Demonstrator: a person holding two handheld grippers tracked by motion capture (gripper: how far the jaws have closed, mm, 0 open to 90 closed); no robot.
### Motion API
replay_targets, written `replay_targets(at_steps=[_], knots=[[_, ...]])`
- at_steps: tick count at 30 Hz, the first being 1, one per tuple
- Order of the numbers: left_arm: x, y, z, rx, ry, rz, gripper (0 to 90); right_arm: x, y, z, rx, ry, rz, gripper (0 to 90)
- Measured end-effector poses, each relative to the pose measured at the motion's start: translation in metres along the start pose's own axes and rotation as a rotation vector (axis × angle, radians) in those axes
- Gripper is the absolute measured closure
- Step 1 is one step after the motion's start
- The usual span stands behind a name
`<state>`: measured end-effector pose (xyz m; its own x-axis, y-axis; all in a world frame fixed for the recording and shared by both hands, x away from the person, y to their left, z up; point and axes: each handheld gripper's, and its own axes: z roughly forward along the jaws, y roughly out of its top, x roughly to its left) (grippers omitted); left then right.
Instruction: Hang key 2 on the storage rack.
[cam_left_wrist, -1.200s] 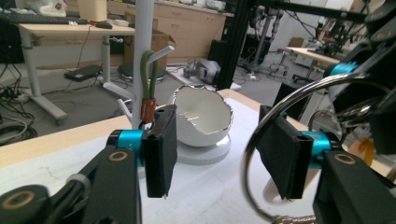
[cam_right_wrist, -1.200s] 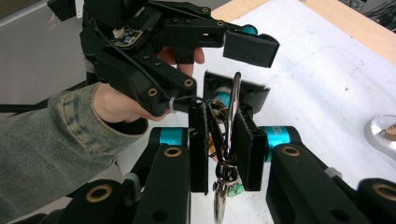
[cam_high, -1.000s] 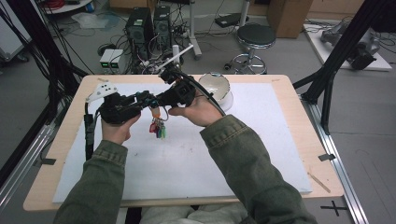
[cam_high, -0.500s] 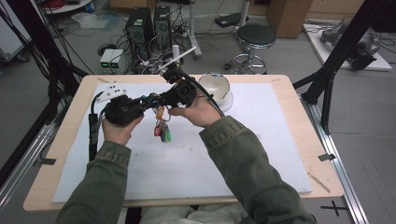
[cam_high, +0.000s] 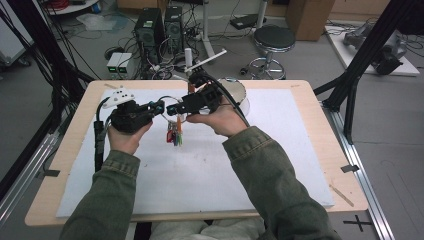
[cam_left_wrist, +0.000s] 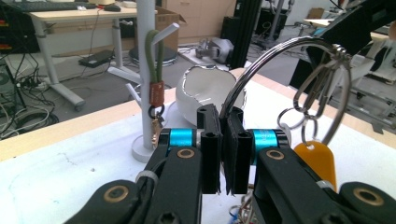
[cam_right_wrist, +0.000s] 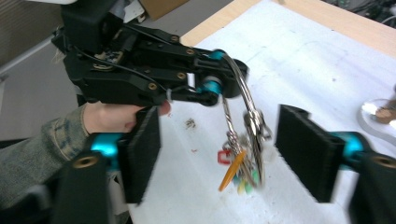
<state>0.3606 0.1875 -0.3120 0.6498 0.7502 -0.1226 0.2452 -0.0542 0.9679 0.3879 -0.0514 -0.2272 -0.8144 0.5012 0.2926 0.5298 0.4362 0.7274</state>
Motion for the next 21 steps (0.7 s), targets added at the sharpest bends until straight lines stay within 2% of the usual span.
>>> replay_targets(at_steps=[6,13,21], knots=[[0.007,0.000,-0.001,0.004,0.012,-0.014,86.2,-0.014,-0.013,-0.011,-0.036,-0.055,0.038,12.6],[0.012,0.001,-0.002,0.005,0.029,-0.021,86.5,-0.030,-0.031,-0.026,-0.081,-0.117,0.034,10.6],[0.019,0.005,-0.001,0.009,0.041,-0.028,86.8,-0.046,-0.053,-0.043,-0.127,-0.184,0.057,10.5]])
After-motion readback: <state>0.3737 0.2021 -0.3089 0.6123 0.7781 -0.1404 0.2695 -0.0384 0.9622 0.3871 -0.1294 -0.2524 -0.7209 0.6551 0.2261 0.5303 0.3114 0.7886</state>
